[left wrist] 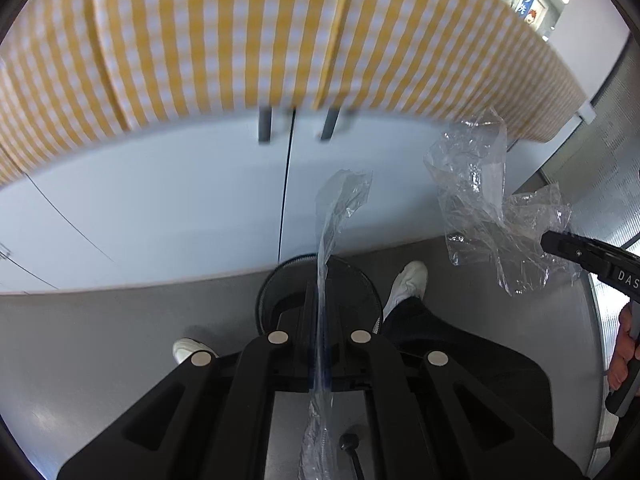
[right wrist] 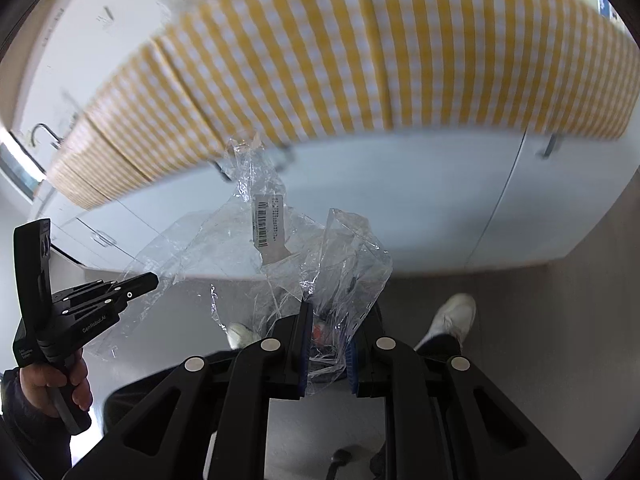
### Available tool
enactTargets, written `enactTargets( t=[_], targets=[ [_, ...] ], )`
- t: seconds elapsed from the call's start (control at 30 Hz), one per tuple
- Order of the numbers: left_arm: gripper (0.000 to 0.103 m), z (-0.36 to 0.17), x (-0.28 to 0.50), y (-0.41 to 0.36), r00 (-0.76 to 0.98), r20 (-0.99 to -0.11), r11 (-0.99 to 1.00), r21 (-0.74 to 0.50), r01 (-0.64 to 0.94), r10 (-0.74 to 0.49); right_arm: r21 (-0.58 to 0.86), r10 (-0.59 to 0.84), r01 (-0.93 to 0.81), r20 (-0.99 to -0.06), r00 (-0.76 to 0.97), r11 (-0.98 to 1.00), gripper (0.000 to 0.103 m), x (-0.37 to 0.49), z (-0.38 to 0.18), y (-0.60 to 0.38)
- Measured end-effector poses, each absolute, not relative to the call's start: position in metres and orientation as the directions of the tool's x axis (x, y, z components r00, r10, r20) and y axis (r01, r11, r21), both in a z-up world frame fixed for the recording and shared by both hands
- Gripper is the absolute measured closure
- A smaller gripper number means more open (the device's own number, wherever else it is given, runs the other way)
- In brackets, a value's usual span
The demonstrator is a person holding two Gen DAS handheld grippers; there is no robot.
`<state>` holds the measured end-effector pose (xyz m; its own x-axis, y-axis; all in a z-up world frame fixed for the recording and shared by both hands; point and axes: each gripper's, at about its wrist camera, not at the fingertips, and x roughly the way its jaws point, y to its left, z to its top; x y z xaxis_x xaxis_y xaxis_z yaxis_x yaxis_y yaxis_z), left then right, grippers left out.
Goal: Collect trash
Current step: 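Carry both clear wrappers down toward the mesh wastebasket, then open both tools to drop the wrappers into the wastebasket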
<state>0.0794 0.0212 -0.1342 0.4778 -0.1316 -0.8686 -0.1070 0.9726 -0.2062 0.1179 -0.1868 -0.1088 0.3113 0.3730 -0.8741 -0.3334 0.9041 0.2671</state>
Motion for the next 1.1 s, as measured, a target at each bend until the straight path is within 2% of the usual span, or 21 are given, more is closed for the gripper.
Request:
enactTargets(
  t=[0.23,0.43,0.83,1.1],
  targets=[
    [0.1,-0.23,0.106,0.013,0.337,-0.928,0.965,-0.218,-0.149,-0.157,0.225,0.293,-0.317,-0.938,0.185,0.921,0.085,0.137,-0.196,-0.172],
    [0.1,-0.288,0.119,0.009,0.245,-0.95,0.948,-0.246,-0.204,-0.194,0.212,0.247,-0.294,-0.965,0.089,0.932,0.085,0.149,-0.255,-0.161],
    [0.1,-0.367,0.121,0.01,0.107,-0.968,0.923,-0.247,-0.297,-0.225,0.094,0.093,-0.325,-0.995,-0.018,0.941,0.084,0.156,-0.34,-0.127],
    [0.1,-0.388,0.132,0.004,0.042,-0.972,0.918,-0.234,-0.321,-0.233,0.085,0.058,-0.315,-0.994,-0.091,0.945,0.084,0.162,-0.379,-0.102]
  ],
)
